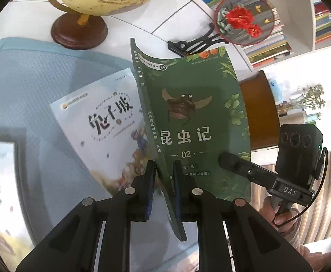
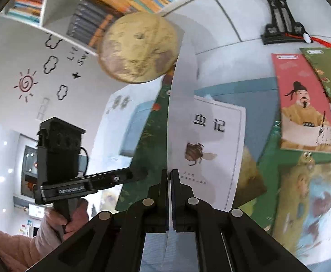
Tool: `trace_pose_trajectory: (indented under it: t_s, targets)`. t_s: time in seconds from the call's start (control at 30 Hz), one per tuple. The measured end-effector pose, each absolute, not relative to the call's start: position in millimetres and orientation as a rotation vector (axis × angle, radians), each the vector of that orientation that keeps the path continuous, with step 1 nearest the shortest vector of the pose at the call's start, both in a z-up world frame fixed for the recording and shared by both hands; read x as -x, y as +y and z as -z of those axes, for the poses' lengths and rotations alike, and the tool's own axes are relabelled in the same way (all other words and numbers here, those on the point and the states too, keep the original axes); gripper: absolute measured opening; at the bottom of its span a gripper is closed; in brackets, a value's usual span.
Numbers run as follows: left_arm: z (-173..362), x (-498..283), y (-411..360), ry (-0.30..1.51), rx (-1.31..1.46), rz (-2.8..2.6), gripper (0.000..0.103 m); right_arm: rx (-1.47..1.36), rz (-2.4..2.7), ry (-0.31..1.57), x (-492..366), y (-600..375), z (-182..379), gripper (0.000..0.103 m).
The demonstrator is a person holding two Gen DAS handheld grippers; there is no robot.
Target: Organize books
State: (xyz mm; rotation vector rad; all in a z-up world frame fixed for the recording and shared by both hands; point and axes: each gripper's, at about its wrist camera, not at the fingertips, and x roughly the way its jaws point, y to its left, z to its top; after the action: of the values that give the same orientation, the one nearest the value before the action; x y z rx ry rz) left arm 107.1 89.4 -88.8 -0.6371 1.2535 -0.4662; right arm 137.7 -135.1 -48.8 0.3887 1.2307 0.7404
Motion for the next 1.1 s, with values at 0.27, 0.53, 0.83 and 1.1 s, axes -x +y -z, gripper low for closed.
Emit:
trace_pose_trajectory:
  t_s: [0.27,0.53,0.83,1.1]
  targets:
    - [52.5,-65.6,116.8,1.193,0.665,0.5,0.014,-0.386,-0.808,1.182,-96.5,-110.9,7.1,0.002]
    - [29.2,-28.8,163.5,1.121,0.701,0.501,0.017,-0.397,-0.891,1.125,-67.5,-69.0,-27.5,0.002]
    - [10.2,3.9,224.1,1.001,0.822,0.58,0.015,-0.355,-0.997,1.093,-40.2,5.2,-49.3,0.002]
    - [43.3,11.9,278.0,1.14,0.681,0.329,0.023,-0.378,-0.902,1.285,-20.2,39.3,26.1,0.002]
